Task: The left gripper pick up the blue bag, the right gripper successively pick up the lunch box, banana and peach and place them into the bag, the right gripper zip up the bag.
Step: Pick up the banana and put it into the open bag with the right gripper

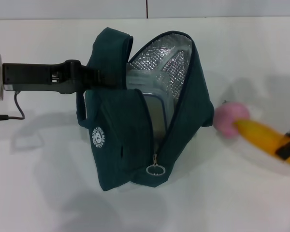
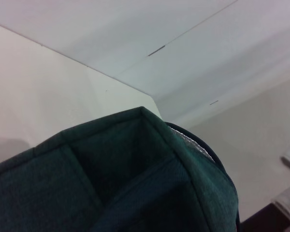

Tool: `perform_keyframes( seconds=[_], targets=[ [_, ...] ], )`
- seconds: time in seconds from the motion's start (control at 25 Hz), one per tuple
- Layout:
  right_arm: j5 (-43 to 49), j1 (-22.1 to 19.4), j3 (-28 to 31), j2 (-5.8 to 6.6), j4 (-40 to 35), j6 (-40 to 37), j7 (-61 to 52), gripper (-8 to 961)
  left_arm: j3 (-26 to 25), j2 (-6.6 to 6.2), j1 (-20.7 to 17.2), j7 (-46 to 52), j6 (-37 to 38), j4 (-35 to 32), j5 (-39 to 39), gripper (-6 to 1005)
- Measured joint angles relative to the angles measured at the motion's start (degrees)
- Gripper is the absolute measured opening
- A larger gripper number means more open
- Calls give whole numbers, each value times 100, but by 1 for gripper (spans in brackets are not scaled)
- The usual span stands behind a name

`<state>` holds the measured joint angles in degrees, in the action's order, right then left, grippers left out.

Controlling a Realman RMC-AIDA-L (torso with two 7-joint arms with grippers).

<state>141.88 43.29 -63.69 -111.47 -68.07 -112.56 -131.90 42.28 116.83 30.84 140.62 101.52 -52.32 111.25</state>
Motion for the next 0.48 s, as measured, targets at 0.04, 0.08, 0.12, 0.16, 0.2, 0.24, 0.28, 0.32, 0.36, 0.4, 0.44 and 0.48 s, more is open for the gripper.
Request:
perform_keyframes(
  seconds=[0.04,0.08,0.12,0.16,0.2,0.24,0.28,0.32,0.36,0.4,0.44,0.48],
  targets=[
    [-19,-22,275,40,-5,-29,21,411,0,6,0,0,-1,2,-1,31],
    [-38,-28,459,67,-10,-43,43,411,0,6,0,0,-1,2,-1,31],
    [-81,-34,835,96,-15,-79,99,411,0,11,0,0,-1,2,-2,31],
    [-131,-29,1201,118,-27,-108,158,411,0,11,0,0,-2,2,-2,31],
    [-262,-20,1629,134,-53,-146,235,412,0,12,0,2,-2,2,-3,31],
    [-429,-18,1931,152,-70,-179,281,412,-1,13,0,6,-1,3,-4,31],
    [-660,-16,2211,172,-84,-212,316,412,-1,15,1,12,2,2,-4,31],
    [-1028,-24,2481,195,-94,-250,345,412,-1,18,1,23,5,2,-5,31],
    [-1433,-46,2717,218,-88,-287,366,412,-1,20,0,30,10,2,-5,31],
    [-1904,-78,2873,241,-60,-308,378,412,0,22,-4,32,13,2,-6,31],
    [-2283,-115,2933,254,-23,-314,386,412,-1,23,-7,34,15,2,-6,31],
    [-2849,-160,2962,272,33,-309,393,412,0,26,-10,34,16,2,-7,31]
  ],
)
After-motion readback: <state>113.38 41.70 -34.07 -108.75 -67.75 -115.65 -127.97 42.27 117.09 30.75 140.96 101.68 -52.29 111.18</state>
